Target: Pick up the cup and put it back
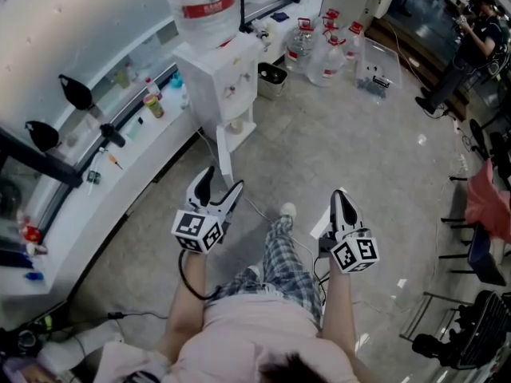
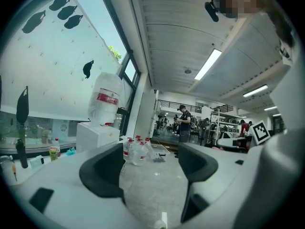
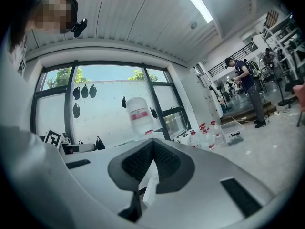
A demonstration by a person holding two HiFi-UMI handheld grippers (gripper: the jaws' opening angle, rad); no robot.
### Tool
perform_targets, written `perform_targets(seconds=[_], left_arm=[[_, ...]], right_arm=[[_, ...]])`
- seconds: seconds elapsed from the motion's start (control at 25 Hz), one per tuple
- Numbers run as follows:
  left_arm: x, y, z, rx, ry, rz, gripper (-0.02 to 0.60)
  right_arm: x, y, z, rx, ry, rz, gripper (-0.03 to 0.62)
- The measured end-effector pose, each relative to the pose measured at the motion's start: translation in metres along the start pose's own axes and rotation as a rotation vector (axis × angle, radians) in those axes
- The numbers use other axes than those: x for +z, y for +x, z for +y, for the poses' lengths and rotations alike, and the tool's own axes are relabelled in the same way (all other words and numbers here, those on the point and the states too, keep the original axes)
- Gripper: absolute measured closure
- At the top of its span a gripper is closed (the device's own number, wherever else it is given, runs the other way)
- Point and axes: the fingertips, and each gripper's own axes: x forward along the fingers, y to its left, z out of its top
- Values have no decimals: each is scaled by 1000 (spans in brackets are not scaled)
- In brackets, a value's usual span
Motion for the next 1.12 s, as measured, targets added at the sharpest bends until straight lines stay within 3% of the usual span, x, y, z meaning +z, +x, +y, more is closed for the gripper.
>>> perform_targets(seconds=[0.24, 0.44, 0.8, 1.12], left_arm=[[1, 62, 21, 31, 8, 2, 232], [1, 139, 47, 110, 30, -7, 229], [39, 271, 113, 345, -30, -62, 225], [51, 312, 158, 528, -56, -91, 225]], right_arm=[[3, 62, -42, 26, 14, 9, 577], [6, 148, -99, 91, 21, 20, 577], [50, 346, -163, 321, -21, 127, 577], [47, 467, -156, 543, -74, 226, 577]])
